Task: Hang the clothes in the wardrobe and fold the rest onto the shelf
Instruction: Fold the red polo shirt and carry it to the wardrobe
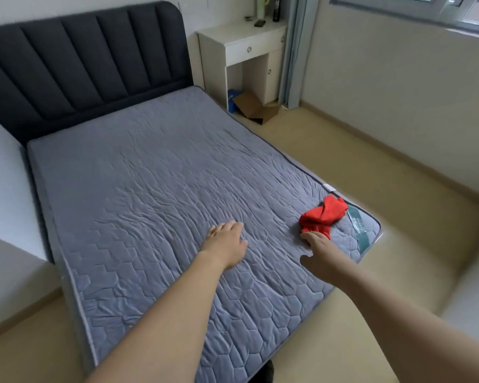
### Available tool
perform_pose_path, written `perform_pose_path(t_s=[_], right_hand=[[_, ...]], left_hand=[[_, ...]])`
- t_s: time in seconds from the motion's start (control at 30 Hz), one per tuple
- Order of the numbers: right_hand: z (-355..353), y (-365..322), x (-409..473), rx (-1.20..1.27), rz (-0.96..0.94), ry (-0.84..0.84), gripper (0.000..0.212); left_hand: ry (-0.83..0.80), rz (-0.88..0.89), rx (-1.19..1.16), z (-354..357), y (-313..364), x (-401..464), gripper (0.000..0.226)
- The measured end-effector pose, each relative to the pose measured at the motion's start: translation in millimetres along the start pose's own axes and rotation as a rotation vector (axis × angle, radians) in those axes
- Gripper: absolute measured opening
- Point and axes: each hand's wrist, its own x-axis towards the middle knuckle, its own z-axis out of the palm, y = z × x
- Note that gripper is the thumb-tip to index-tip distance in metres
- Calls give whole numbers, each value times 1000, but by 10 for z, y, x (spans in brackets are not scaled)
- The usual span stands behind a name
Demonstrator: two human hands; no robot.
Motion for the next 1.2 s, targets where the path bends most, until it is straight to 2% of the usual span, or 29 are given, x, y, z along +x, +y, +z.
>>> perform_pose_path(t_s=[0.23,0.4,0.57,0.67,0.83,0.97,1.07,1.13,1.2], right_hand=[[-674,965,917,11,24,0,51],[-931,1832,1723,42,92,-59,48],[-992,2847,2861,170,213,-100,49],[-845,3433,3576,261,324,-100,44],[-264,4229,4565,422,460,-103,55],[324,4728,5192,576,585,-72,41],[666,4957,5447,848,706,-19,24],[794,5013,5581,1021,764,-24,15],[900,5055,5698,1089,767,-71,14]], left_hand=[[-18,-2,-32,-210,808,1297,56],[-96,-92,-119,87,1322,2195,58],[-169,-107,-135,468,1885,3385,54],[-213,-96,-183,919,2187,4226,51],[-301,-102,-230,2016,2462,5339,54],[-329,-234,-85,2926,2481,5958,54],[-320,-324,8,3430,2380,6172,62],[-297,-321,32,3671,2270,6251,52],[-257,-290,30,3803,2145,6290,33]])
